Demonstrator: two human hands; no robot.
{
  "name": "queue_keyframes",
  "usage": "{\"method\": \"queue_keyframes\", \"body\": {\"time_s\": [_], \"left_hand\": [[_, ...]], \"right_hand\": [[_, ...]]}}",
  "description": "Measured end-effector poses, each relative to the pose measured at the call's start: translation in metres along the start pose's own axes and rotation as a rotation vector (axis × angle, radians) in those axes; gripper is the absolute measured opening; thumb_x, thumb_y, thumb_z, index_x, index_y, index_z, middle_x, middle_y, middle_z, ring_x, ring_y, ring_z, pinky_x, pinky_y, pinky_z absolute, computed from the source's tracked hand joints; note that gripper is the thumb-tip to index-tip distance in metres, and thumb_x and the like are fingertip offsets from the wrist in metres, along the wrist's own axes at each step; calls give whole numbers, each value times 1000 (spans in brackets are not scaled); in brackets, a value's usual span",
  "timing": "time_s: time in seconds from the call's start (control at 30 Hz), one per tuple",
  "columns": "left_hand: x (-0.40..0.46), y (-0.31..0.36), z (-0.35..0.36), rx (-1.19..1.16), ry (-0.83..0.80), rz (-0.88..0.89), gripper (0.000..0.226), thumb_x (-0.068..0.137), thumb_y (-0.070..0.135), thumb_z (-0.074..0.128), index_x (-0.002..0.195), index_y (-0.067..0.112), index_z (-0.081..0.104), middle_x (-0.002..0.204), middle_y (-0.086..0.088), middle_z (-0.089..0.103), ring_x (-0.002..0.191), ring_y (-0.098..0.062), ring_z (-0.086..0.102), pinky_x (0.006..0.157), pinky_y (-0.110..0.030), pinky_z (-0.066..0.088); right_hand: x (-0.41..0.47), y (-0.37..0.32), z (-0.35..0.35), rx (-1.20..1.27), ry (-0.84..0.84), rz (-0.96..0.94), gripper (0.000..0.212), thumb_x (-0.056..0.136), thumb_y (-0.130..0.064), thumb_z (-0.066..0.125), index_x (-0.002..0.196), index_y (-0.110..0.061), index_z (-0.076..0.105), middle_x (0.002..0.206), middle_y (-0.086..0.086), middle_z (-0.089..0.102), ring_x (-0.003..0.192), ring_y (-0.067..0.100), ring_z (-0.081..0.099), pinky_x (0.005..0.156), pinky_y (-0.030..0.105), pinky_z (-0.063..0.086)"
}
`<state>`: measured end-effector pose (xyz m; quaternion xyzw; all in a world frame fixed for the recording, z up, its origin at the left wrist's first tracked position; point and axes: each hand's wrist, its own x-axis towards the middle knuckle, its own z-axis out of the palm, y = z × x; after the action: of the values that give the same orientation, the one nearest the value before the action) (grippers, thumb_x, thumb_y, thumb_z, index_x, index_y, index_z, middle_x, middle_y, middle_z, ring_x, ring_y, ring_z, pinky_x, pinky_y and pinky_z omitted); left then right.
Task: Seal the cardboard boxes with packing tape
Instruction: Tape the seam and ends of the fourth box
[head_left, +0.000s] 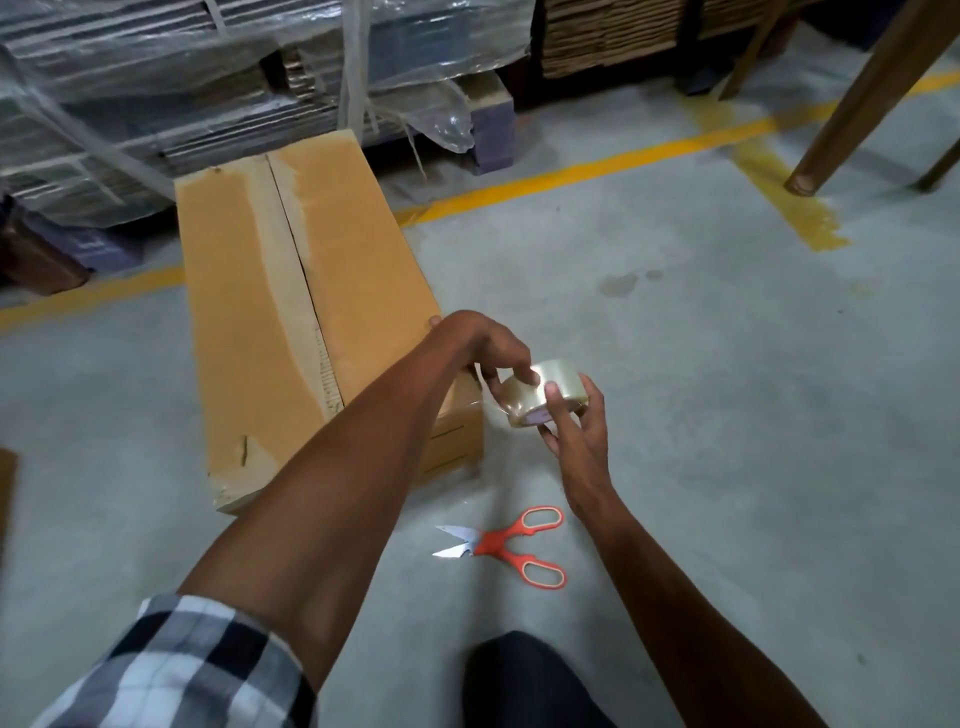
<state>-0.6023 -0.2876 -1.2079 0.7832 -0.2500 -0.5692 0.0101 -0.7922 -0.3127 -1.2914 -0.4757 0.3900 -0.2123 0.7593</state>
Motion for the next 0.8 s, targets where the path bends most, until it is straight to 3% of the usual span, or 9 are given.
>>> {"method": "queue_keyframes", "body": {"time_s": [0.1,0.23,0.33,0.43,0.53,0.6,0.63,0.73,0.8], "left_hand": [[-7,-2,-1,-112,54,60,42,98,39,66,129,11,62,120,-4,74,98,-18,75,83,-30,53],[-10,-7,-3,-168,35,116,26,101,41,61,113,19,66,100,-6,79,102,-23,70,85,-30,47],[-12,-11,-4,-195,5,160,23,103,40,58,110,18,63,99,-8,79,96,-20,65,87,-31,45],[-19,-10,-2,-208,12,207,19,107,34,53,110,17,61,87,-3,79,83,-10,72,80,-24,48],[-21,-10,-3,-206,14,225,21,107,35,52,115,17,61,83,-1,78,76,-4,72,76,-19,47],[-24,-9,-3,-219,10,218,28,106,35,53,123,16,62,92,-5,79,80,-4,72,78,-19,45],[-25,-9,-3,-223,13,210,32,105,36,53,128,15,62,98,-8,79,83,-5,71,79,-19,43],[-29,-11,-1,-240,31,213,30,105,35,53,127,17,63,104,-9,77,85,-4,70,79,-19,39],[-27,-12,-1,-250,20,225,25,104,37,55,120,22,65,106,-8,78,100,-9,71,101,-28,37]], "right_hand": [[-7,17,-17,13,54,129,66,87,-58,54,143,-27,44,127,-2,61,116,17,64,97,39,52],[-28,83,-76,-934,-202,-76,51,69,-39,60,113,-15,68,109,5,67,101,31,67,89,26,48],[-38,142,-113,-1398,-497,-125,75,58,-42,62,126,-12,64,125,6,63,105,31,61,84,34,56],[-49,143,-108,-1602,-617,-97,83,48,-45,71,126,-19,64,121,1,64,95,25,61,60,35,54],[-53,139,-95,-1668,-612,-167,59,42,-46,81,92,-18,71,91,1,64,78,25,66,52,33,50],[-54,136,-87,-1744,-591,-156,67,25,-50,92,81,-19,71,81,0,64,70,21,66,45,31,50],[-56,132,-82,-1814,-577,-182,71,25,-49,95,84,-17,71,84,2,66,73,21,66,48,31,52],[-62,120,-76,-1810,-559,-101,58,79,-35,79,128,-12,57,126,8,60,116,26,60,91,36,52],[-59,106,-81,-1639,-531,93,64,82,-45,72,134,-14,54,132,4,62,122,22,60,97,27,47]]}}
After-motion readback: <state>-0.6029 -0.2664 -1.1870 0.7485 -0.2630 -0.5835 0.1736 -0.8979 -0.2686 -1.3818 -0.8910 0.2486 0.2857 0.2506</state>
